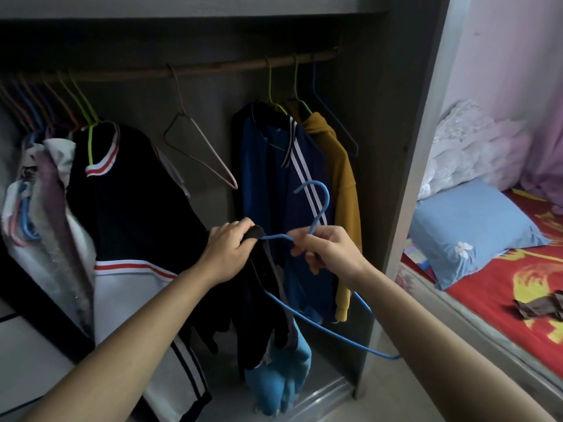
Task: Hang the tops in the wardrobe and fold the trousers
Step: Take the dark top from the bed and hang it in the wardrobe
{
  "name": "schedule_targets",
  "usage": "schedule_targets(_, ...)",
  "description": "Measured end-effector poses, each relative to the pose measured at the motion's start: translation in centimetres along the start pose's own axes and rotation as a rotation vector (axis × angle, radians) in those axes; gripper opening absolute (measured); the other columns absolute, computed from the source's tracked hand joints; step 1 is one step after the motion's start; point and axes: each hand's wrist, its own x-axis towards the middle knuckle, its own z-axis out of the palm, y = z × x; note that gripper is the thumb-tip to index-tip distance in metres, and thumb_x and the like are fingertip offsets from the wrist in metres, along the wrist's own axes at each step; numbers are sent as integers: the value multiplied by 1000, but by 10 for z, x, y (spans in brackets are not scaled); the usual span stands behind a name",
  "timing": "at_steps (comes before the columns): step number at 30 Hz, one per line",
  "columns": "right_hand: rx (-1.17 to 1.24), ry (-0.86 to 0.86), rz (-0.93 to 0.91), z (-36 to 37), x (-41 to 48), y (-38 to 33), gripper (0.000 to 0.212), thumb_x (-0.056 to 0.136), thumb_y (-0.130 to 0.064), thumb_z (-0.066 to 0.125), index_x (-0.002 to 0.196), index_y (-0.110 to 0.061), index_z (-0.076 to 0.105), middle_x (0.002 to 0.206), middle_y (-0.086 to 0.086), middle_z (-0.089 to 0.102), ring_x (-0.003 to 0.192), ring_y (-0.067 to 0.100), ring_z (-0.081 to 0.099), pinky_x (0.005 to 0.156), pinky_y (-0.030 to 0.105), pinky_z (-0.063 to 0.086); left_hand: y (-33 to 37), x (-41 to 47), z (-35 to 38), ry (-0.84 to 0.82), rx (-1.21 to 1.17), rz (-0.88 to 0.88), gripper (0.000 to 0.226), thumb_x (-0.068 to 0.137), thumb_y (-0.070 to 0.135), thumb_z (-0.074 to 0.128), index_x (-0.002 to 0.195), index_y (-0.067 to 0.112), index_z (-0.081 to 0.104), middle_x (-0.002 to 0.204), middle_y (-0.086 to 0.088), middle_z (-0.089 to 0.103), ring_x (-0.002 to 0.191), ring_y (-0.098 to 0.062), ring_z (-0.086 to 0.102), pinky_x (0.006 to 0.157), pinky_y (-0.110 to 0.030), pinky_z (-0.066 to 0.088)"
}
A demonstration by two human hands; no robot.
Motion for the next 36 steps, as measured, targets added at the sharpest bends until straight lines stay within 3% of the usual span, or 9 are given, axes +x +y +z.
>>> schedule_targets(2, -90, 58, -112, -8, -3, 2, 21, 99, -24, 61, 113, -13, 71, 94, 8, 75, 63, 18, 61, 65, 32, 56, 1, 5, -4, 31, -43, -103, 21, 96, 39, 43, 90, 22, 55, 78, 7, 59, 91, -28, 60, 88, -42, 42)
schedule_targets(5, -431, 200, -254, -24, -6, 16, 27, 104, -35, 50, 112, -20, 71, 89, -4, 75, 65, 15, 66, 69, 31, 57, 5, 7, -5, 24, -117, -278, 17, 100, 30, 45, 89, 19, 52, 71, 6, 57, 94, -28, 59, 95, -40, 39)
schedule_targets(13, -531, 207, -352, -8, -7, 36, 23, 101, -33, 56, 111, -22, 73, 84, -8, 68, 71, 6, 64, 68, 20, 53, 56, 12, 18, -44, -305, -205, 21, 100, 32, 37, 84, 20, 45, 79, 3, 54, 94, -36, 57, 88, -46, 45)
schedule_targets(17, -657, 526, -403, -14, -12, 51, 22, 93, -41, 66, 112, -30, 69, 102, -13, 55, 94, 1, 53, 82, 17, 43, 65, 12, 19, -25, -197, -174, 22, 102, 30, 36, 92, 13, 46, 84, -5, 60, 92, -35, 57, 88, -45, 44)
schedule_targets(21, -845, 707, -550, -13, -30, 69, 19, 90, -43, 69, 91, -25, 61, 86, -11, 49, 73, 7, 50, 64, 26, 43, 56, 16, 23, 20, -288, -267, 21, 99, 25, 36, 80, 19, 42, 74, 2, 52, 91, -36, 56, 85, -44, 43)
schedule_targets(25, -1099, 356, -132, -9, -43, 101, 55, 79, -79, 51, 95, -26, 54, 88, -8, 57, 77, 16, 61, 63, 35, 48, 53, 19, 21, 44, -368, -313, 23, 95, 19, 36, 73, 21, 39, 69, 3, 47, 78, -28, 49, 81, -43, 40)
schedule_targets(28, -1191, 153, 192, -17, -41, 133, 52, 84, -63, 58, 114, -20, 56, 108, 2, 59, 99, 26, 62, 71, 35, 46, 53, 20, 16, 51, -428, -324, 20, 97, 17, 36, 79, 14, 45, 70, 4, 46, 71, -18, 45, 75, -38, 36)
schedule_targets(30, -1066, 185, 193, -26, -39, 143, 25, 94, -38, 56, 104, -19, 67, 102, 4, 68, 98, 28, 65, 71, 32, 45, 51, 20, 11, 58, -480, -306, 20, 96, 19, 36, 79, 14, 45, 71, 4, 45, 69, -14, 42, 71, -35, 35)
schedule_targets(36, -475, 383, 304, -49, -27, 135, 14, 94, -19, 59, 80, -20, 62, 79, 0, 66, 77, 21, 66, 63, 27, 50, 34, 14, 4, 56, -561, -270, 17, 79, 32, 29, 73, 19, 38, 74, 4, 40, 69, -12, 36, 71, -32, 33)
